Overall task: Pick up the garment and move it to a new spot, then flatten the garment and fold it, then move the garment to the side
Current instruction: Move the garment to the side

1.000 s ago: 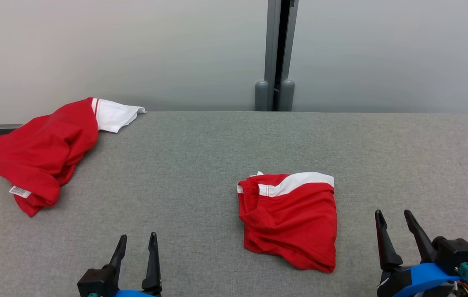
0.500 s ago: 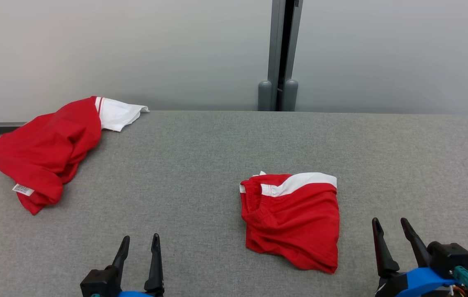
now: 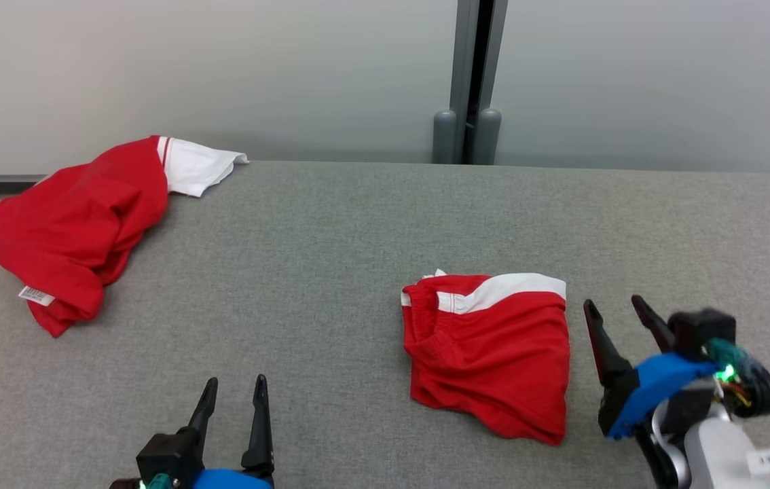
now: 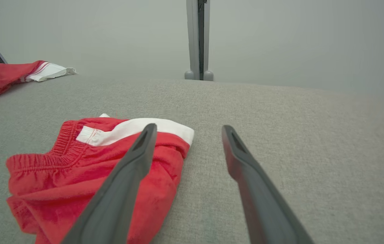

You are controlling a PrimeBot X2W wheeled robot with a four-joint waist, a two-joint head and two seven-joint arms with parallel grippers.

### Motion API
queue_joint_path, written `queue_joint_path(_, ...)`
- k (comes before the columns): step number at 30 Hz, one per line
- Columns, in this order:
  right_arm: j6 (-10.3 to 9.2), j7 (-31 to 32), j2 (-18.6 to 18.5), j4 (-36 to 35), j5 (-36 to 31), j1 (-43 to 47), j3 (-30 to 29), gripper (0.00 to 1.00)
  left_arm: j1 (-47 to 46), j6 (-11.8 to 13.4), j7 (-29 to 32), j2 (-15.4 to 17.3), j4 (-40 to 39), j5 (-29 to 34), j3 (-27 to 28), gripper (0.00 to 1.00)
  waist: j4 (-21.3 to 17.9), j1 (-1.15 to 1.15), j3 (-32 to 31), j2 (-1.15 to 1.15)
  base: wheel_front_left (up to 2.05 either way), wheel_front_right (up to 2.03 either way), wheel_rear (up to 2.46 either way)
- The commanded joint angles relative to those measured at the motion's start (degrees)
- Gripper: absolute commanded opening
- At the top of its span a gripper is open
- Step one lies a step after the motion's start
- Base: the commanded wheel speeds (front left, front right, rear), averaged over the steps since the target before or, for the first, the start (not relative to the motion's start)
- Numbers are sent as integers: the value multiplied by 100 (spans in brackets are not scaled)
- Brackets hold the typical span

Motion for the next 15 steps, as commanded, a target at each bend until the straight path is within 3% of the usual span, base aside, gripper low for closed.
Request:
queue_joint_path(1,0,412,-53,40,-107,-254,13,100,-123,-20,-14,6,1,41,8,100,52,0,69,0,0,0,0)
queue_joint_path(8,0,1956,-347,401,55,-726,178,100,-239,-41,-15,-15,25,108,13,100,289,0,310,0,0,0,0)
queue_joint_path(15,0,2622,-398,717,490,-813,236,100,-330,-81,-15,-29,47,155,47,100,470,0,481,0,0,0,0)
